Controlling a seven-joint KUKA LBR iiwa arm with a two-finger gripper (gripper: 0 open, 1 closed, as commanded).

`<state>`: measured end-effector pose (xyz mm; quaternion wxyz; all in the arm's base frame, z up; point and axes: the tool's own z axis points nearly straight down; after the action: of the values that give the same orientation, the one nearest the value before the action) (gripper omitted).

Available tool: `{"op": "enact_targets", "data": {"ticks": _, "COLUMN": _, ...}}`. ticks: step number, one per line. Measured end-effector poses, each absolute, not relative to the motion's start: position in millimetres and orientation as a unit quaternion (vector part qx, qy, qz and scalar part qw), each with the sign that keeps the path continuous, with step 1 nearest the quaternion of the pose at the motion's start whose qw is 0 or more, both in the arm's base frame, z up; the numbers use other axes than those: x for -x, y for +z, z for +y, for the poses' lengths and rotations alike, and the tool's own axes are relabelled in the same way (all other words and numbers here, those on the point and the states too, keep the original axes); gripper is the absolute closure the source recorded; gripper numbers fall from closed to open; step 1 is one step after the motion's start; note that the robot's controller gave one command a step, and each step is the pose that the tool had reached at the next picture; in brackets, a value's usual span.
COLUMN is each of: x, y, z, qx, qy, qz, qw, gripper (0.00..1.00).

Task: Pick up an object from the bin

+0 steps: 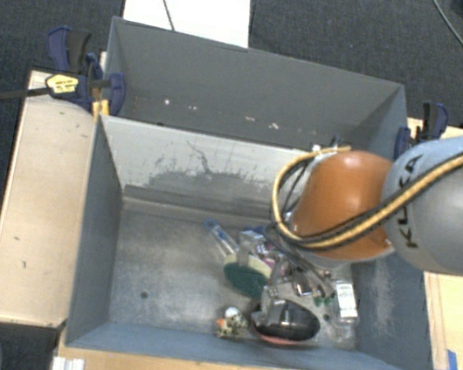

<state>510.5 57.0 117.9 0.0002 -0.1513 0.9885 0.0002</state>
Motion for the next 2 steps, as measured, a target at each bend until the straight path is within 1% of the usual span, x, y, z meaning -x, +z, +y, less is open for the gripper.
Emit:
{"op": "enact_targets", "data": {"ticks": 1, "x": -481.2, "y": 120.4, "z": 64.5, "qx": 0.293, "qy": 0.000, "qz": 0.956, "qw": -0.001, "gripper": 0.00}}
{"op": "enact_targets", "data": {"ticks": 2, "x": -494.2, "y": 81.0, "z": 54.2, "qx": 0.526, "qy": 0.001, "qz": 0.850, "qw": -0.001, "gripper": 0.00}}
